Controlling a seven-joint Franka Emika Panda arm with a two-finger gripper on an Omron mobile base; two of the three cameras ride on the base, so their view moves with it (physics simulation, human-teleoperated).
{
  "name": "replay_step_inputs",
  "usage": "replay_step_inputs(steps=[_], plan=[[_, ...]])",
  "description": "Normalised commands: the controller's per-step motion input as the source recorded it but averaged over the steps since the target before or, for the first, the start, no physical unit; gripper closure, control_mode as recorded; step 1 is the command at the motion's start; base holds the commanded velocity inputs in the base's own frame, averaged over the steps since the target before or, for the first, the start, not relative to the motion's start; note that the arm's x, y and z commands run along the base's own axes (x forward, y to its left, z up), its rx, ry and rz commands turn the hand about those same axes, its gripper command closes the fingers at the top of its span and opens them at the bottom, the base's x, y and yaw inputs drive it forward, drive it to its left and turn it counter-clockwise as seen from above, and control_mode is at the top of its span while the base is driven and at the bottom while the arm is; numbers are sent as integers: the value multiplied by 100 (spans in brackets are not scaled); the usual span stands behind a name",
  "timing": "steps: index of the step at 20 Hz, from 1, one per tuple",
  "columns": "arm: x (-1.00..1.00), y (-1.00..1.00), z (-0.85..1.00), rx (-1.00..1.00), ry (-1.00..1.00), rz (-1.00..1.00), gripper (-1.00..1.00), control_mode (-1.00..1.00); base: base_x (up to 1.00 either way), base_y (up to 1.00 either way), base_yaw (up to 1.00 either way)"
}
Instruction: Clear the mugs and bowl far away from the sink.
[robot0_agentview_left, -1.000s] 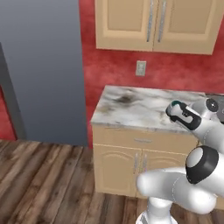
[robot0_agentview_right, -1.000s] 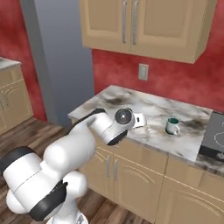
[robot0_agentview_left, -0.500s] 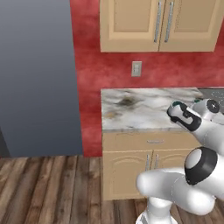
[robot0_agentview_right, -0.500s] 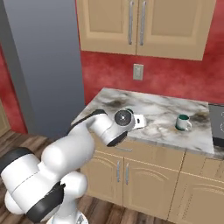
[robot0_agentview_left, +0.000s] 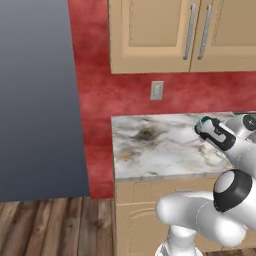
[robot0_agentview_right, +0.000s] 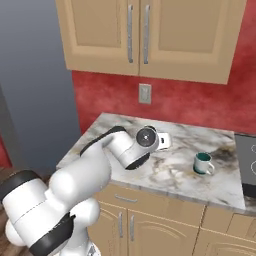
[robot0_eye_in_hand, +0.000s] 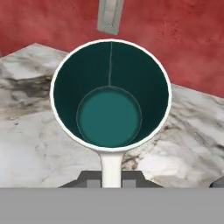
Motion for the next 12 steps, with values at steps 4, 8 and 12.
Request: replay_step_inputs(steps=[4,8,12], plan=[[0,0,0,0,0,0,100,100,50,0,-5],[0,0,0,0,0,0,100,-100,0,0,0],[13,0,-12,-3,8,0,100,-100,0,0,0]])
